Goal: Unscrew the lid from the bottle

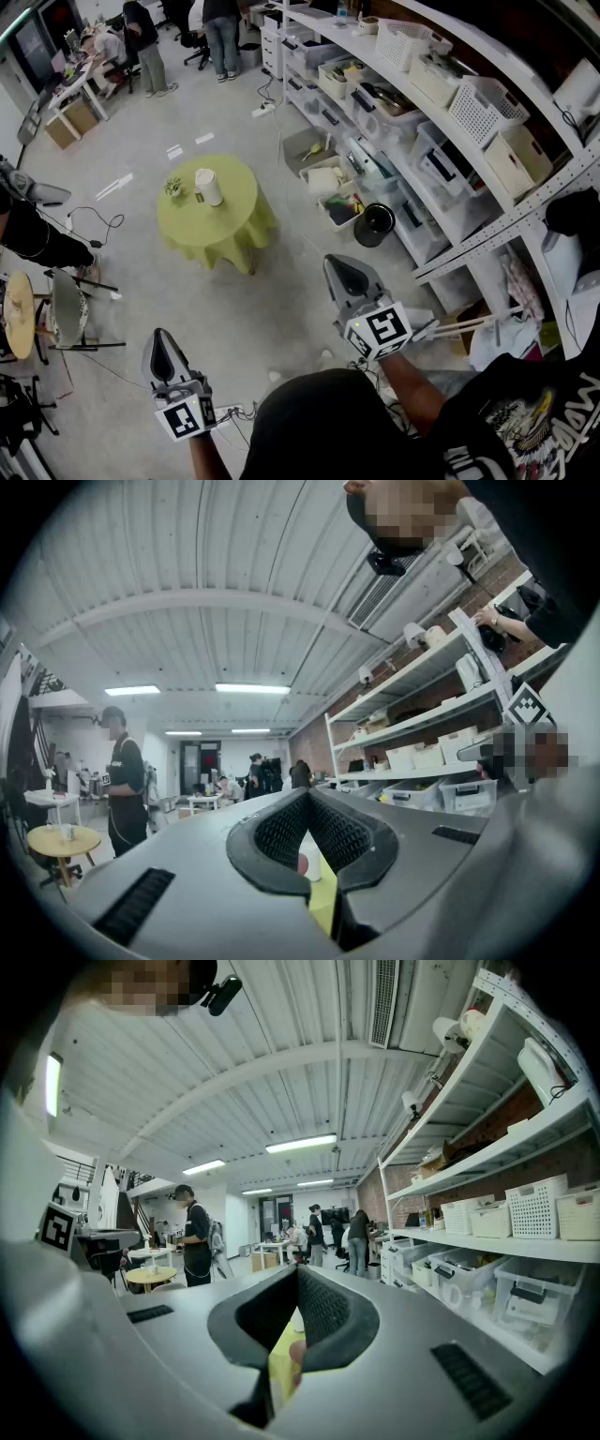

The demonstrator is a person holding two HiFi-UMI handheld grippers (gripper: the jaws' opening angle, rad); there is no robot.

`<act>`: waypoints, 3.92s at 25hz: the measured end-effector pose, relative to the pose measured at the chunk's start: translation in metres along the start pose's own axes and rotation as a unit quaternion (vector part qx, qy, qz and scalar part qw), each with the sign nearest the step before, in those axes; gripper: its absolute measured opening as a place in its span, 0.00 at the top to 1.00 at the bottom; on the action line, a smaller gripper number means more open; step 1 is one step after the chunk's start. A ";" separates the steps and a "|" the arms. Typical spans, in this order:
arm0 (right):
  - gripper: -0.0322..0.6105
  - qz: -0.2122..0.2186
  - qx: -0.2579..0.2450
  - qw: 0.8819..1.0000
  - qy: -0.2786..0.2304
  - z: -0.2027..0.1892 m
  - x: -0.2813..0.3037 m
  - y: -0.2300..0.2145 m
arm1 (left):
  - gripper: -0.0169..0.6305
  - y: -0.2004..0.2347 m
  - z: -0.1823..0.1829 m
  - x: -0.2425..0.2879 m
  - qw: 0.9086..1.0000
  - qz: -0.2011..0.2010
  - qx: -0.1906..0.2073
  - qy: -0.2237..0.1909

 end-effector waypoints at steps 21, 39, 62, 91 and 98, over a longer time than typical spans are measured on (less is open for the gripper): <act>0.95 0.038 0.014 0.999 0.024 -0.008 0.009 0.069 | 0.95 0.058 -0.014 -0.028 0.999 0.028 -0.036 0.023; 0.95 0.014 0.039 0.998 0.037 -0.014 0.071 0.082 | 0.95 0.110 -0.028 0.037 0.998 -0.005 -0.025 0.049; 0.28 0.133 0.010 0.991 -0.017 -0.031 0.236 -0.048 | 0.95 0.029 -0.018 0.227 0.999 0.037 -0.009 0.025; 0.31 0.200 -0.036 0.975 0.094 -0.070 0.447 0.007 | 0.95 0.163 -0.078 0.394 0.996 -0.023 -0.057 0.066; 0.30 0.220 -0.067 0.959 0.166 -0.117 0.500 0.033 | 0.88 0.150 -0.173 0.419 0.980 -0.114 -0.098 0.132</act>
Point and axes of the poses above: the fingertips, and each gripper's own axes: x forward along the fingers, y to its left, z out of its top, the point moved 1 cm from there along -x, backward along the fingers, and after that the axes turned 14 degrees about -x, right-handed, at the moved point
